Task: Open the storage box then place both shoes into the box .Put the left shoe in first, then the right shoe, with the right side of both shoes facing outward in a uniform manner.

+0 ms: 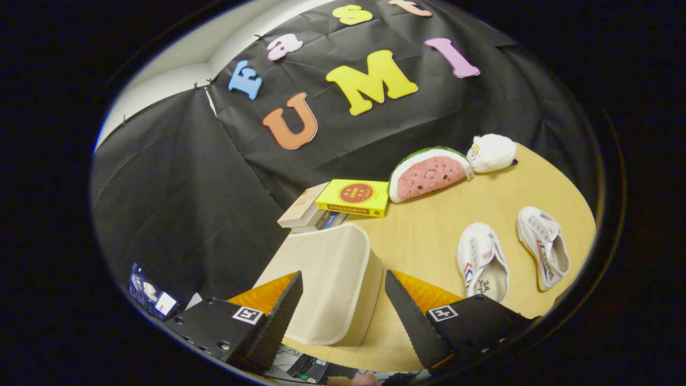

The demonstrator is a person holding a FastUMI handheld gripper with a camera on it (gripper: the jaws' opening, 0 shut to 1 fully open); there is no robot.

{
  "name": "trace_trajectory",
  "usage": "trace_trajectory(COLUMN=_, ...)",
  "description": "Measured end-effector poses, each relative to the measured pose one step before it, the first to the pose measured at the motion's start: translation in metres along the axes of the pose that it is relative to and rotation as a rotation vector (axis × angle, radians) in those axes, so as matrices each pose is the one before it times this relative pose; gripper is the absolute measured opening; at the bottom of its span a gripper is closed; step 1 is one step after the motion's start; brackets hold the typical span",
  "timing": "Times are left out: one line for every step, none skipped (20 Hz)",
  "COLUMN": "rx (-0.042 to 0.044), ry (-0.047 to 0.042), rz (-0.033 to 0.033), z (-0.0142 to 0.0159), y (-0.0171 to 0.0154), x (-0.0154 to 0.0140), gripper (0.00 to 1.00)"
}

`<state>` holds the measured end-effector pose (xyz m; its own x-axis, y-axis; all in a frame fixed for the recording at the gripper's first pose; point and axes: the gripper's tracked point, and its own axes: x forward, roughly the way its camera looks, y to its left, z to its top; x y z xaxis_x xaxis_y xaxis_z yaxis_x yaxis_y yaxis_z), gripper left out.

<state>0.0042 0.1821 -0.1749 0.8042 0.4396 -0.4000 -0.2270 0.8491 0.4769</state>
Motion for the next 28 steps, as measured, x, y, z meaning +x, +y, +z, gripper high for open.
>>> trace_trajectory(rx=0.01884, ry=0.01932, rz=0.00530, z=-0.00896, y=0.00168, x=0.00360, gripper=0.95)
trace_trajectory(rx=0.02472, ry=0.02382, rz=0.00297, z=-0.00792, y=-0.00022, x=0.00514, gripper=0.95)
trace_trajectory(rx=0.03063, ry=0.02555, rz=0.00094, z=-0.00806, y=-0.00138, x=0.00607, gripper=0.95)
trace_trajectory(rx=0.03015, ry=0.02165, rz=0.00227, z=-0.00596, y=-0.00203, x=0.00488, gripper=0.95)
trace_trajectory(rx=0.03750, ry=0.01988, rz=0.00520, z=-0.00552, y=-0.00014, x=0.00450, gripper=0.95)
trace_trajectory(rx=0.03647, ry=0.01561, rz=0.00847, z=-0.00367, y=0.00017, x=0.00453, gripper=0.95)
trace_trajectory(rx=0.02673, ry=0.01540, rz=0.00642, z=-0.00433, y=-0.00022, x=0.00275, gripper=0.95)
trace_trajectory(rx=0.03328, ry=0.01559, rz=0.01073, z=-0.00387, y=-0.00048, x=0.00593, gripper=0.95)
trace_trajectory(rx=0.03013, ry=0.01274, rz=0.00806, z=-0.00260, y=-0.00021, x=0.00482, gripper=0.95)
trace_trajectory(rx=0.03327, ry=0.01351, rz=0.00904, z=-0.00214, y=-0.00003, x=0.00365, gripper=0.95)
trace_trajectory(rx=0.02563, ry=0.00811, rz=0.00758, z=-0.00121, y=-0.00034, x=0.00278, gripper=0.95)
trace_trajectory(rx=0.02595, ry=0.01553, rz=0.00468, z=-0.00254, y=-0.00072, x=0.00389, gripper=0.95)
trace_trajectory(rx=0.02430, ry=0.01618, rz=0.00889, z=-0.00327, y=-0.00053, x=0.00391, gripper=0.95)
trace_trajectory(rx=0.02772, ry=0.01529, rz=0.01367, z=-0.00124, y=0.00022, x=0.00437, gripper=0.95)
trace_trajectory(rx=0.02900, ry=0.01240, rz=0.01524, z=-0.00568, y=0.00104, x=0.00043, gripper=0.95)
trace_trajectory(rx=0.02962, ry=0.01267, rz=0.01355, z=-0.00147, y=0.00086, x=0.00205, gripper=0.95)
trace_trajectory(rx=0.02443, ry=0.01213, rz=0.01096, z=-0.00139, y=0.00219, x=0.00245, gripper=0.95)
trace_trajectory(rx=0.01718, ry=0.00837, rz=0.00914, z=0.00037, y=0.00148, x=0.00294, gripper=0.95)
trace_trajectory(rx=0.01280, ry=0.00510, rz=0.00756, z=-0.00053, y=0.00110, x=0.00025, gripper=0.95)
trace_trajectory(rx=0.00770, ry=0.00439, rz=0.00260, z=0.00070, y=0.00183, x=-0.00132, gripper=0.95)
trace_trajectory(rx=-0.00205, ry=0.00286, rz=-0.00260, z=0.00083, y=0.00043, x=-0.00160, gripper=0.93)
trace_trajectory(rx=-0.00126, ry=-0.01411, rz=0.00172, z=0.00359, y=0.00162, x=-0.00217, gripper=0.93)
trace_trajectory(rx=-0.01281, ry=-0.00012, rz=-0.00465, z=0.00046, y=0.00226, x=-0.00142, gripper=0.83)
trace_trajectory(rx=-0.02025, ry=-0.00291, rz=-0.00513, z=0.00241, y=0.00082, x=-0.00679, gripper=0.74)
trace_trajectory(rx=-0.01366, ry=-0.00775, rz=-0.00159, z=0.00169, y=0.00341, x=-0.00308, gripper=0.69)
trace_trajectory(rx=-0.01894, ry=0.00493, rz=-0.00193, z=-0.00038, y=0.00365, x=-0.00268, gripper=0.59)
trace_trajectory(rx=-0.01795, ry=-0.00006, rz=-0.01176, z=0.00391, y=-0.00166, x=-0.01259, gripper=0.48)
trace_trajectory(rx=0.00054, ry=-0.03597, rz=-0.02832, z=0.00387, y=-0.00548, x=0.00164, gripper=0.38)
